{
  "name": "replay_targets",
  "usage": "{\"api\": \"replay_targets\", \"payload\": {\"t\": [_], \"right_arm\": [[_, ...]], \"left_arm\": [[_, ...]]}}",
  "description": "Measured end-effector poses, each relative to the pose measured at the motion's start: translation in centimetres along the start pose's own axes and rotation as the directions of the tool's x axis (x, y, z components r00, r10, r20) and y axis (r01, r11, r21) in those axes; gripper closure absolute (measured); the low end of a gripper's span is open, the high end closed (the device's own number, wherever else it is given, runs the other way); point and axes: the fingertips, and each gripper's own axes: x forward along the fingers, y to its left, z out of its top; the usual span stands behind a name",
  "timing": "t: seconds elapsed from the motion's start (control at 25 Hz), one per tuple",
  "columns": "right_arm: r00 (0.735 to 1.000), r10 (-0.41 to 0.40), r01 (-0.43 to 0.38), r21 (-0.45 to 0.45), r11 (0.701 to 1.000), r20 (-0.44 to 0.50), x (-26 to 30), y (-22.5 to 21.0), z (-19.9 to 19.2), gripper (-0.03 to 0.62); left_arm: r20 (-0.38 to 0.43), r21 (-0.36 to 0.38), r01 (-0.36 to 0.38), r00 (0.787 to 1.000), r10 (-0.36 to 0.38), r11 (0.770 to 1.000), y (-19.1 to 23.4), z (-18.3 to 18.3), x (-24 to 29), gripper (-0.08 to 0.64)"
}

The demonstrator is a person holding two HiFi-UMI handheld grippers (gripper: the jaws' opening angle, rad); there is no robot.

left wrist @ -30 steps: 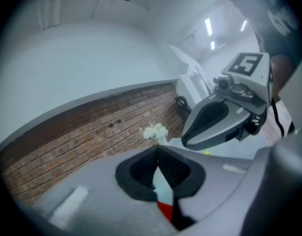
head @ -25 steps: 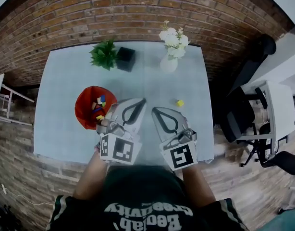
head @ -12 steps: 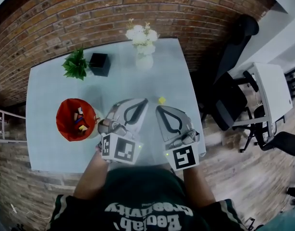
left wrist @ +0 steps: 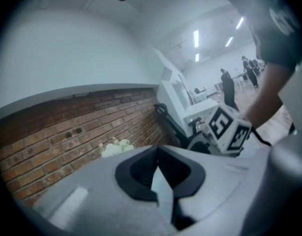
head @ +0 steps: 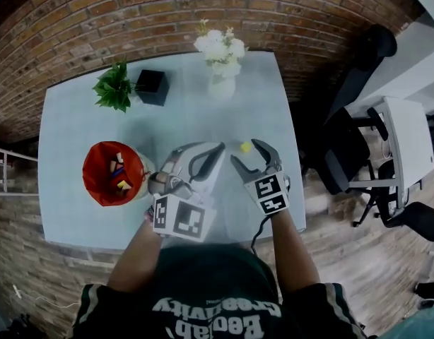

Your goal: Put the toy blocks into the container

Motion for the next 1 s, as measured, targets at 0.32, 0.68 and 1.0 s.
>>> {"api": "replay_targets", "payload": {"t": [0.32,0.68,1.0], "right_arm": [[0.946,0.118,-0.080,0.134,0.988,-0.301,8.0,-1.8,-11.3,0.270],[0.935,0.126,-0.094,0.110,0.989,-0.332,9.6,-2.3,-12.8,0.440],[0.994,0.059,-0.062,-0.036,0.997,-0.090,4.8,-0.6,-3.2,0.440]], "left_arm": [[-0.071,-0.031,-0.021,0.997,0.018,0.999,0.8,-2.4,-0.4,0.555],[-0.103,-0.040,-0.049,0.994,0.045,0.998,1.6,-3.8,-1.4,0.555],[-0.081,-0.031,-0.064,0.995,0.061,0.997,2.4,-3.2,-2.0,0.555]]}}
